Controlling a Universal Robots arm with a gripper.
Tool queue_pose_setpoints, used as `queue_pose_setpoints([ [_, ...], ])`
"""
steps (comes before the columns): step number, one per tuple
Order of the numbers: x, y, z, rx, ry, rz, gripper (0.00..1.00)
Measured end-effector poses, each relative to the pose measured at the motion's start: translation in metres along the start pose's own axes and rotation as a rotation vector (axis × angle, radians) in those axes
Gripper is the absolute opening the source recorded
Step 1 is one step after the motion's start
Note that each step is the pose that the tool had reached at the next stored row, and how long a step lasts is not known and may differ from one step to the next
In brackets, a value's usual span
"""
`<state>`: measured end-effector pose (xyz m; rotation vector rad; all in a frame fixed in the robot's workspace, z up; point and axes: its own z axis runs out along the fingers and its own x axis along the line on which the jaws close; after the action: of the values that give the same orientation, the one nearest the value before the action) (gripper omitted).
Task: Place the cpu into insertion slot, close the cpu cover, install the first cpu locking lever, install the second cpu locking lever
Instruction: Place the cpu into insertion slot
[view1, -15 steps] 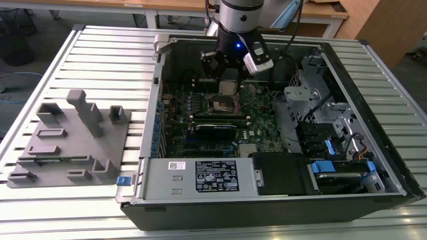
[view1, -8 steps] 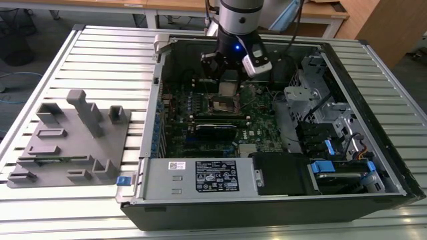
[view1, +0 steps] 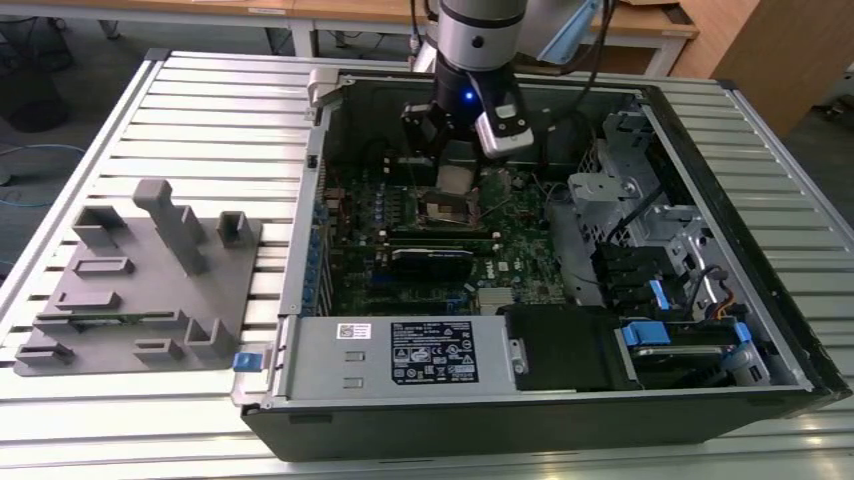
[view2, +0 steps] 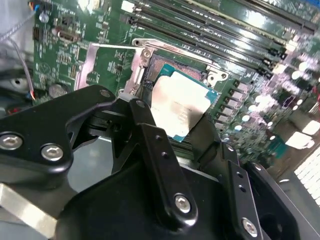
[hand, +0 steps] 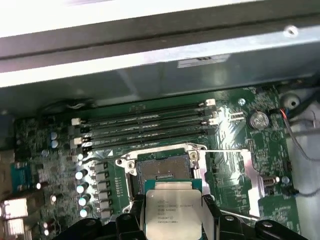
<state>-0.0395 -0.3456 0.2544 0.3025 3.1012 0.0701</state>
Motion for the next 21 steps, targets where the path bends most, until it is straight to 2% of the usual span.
queue_pose_setpoints([
  [3,0.0000,0.0000,0.0006,0.0011,-0.0027,0.055,0.54],
  [4,0.0000,0.0000,0.0010,0.0018,-0.0043,0.091,0.54],
  [21,0.0001,-0.0002,0.0033,0.0082,-0.0189,0.400,0.54],
])
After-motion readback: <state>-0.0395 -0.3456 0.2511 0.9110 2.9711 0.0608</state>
